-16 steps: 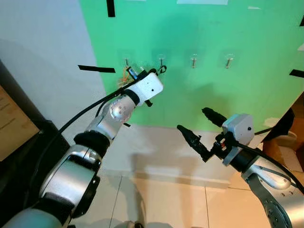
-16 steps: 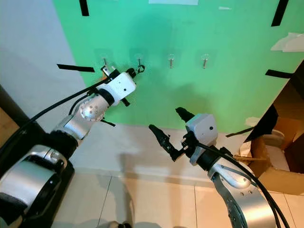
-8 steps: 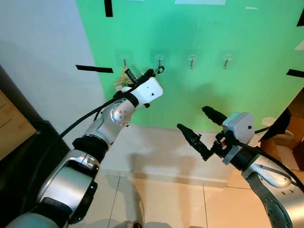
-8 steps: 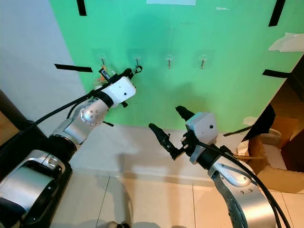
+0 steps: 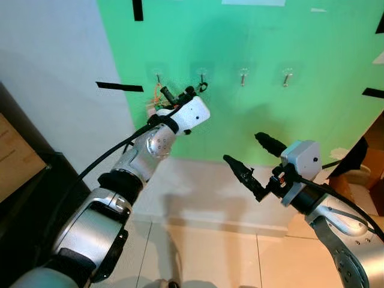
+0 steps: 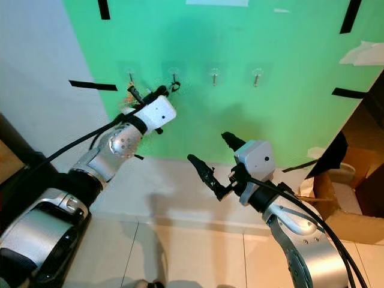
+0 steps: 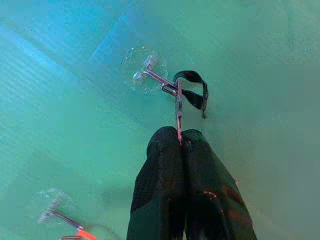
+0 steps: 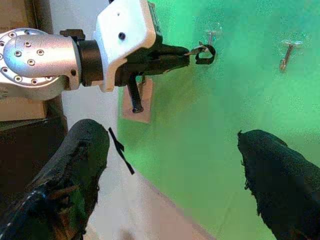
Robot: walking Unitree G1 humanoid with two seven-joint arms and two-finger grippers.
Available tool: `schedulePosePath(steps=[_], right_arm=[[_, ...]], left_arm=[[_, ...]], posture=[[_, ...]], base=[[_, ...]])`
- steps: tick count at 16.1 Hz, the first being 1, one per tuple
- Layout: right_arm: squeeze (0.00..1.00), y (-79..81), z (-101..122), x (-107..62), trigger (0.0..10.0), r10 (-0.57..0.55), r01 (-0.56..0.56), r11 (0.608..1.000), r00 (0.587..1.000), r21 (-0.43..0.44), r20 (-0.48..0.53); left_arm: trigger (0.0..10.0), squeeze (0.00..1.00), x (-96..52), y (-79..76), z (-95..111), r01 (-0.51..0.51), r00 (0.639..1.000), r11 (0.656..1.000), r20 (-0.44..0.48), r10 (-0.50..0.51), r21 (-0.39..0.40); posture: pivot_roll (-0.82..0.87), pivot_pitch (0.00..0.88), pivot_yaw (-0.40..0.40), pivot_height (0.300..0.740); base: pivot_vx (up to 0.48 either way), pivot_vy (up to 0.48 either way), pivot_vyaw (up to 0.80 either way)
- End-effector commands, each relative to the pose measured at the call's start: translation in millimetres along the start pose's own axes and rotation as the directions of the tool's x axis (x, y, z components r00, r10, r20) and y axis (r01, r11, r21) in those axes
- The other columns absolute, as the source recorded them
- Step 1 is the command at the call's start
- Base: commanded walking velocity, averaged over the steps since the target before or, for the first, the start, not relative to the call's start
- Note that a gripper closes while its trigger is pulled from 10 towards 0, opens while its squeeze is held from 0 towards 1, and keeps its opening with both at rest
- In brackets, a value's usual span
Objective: Hang keys on a hook
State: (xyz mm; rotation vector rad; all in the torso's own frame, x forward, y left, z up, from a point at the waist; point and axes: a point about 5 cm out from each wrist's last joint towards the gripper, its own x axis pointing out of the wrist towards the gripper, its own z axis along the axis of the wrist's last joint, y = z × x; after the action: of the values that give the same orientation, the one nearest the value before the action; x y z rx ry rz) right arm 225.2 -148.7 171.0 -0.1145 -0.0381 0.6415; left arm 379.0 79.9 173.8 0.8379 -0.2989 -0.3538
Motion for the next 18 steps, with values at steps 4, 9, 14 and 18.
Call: schedulePosePath(steps=[4, 9, 14, 18], right_arm=[[0.0, -1.7, -0.9, 0.7, 10.0, -0.004, 0.004, 1.0, 1.0, 0.008, -0.003], [0.0, -0.4, -0.3, 1.2, 10.0, -0.001, 0.001, 1.0, 1.0, 0.011, 0.007], [0.0, -0.8, -0.4, 1.6, 10.0, -0.005, 0.005, 1.0, 1.0, 0.01, 0.01], [0.0, -1.8, -1.8, 0.1, 10.0, -0.016, 0.016, 1.0, 1.0, 0.005, -0.001]], left_arm=[[10.0, 0.0, -1.4, -2.1, -0.6, 0.009, 1.0, 0.995, -0.002, -0.009, -0.096], [10.0, 1.0, -2.4, -5.6, -2.9, 0.062, 0.998, 0.989, -0.006, -0.064, -0.133], [10.0, 1.0, -3.8, -7.5, -5.6, 0.081, 0.996, 0.984, -0.014, -0.084, -0.16], [10.0, 1.0, -10.1, -10.4, -8.2, 0.081, 0.996, 0.971, -0.005, -0.085, -0.224]], posture=[[-0.27, 0.0, 0.067, 0.74], [-0.27, 0.0, 0.075, 0.74], [-0.27, 0.0, 0.076, 0.74], [-0.26, 0.0, 0.072, 0.74]], base=[[0.0, 0.0, 0.0], [0.0, 0.0, 0.0], [0.0, 0.0, 0.0], [0.0, 0.0, 0.0]])
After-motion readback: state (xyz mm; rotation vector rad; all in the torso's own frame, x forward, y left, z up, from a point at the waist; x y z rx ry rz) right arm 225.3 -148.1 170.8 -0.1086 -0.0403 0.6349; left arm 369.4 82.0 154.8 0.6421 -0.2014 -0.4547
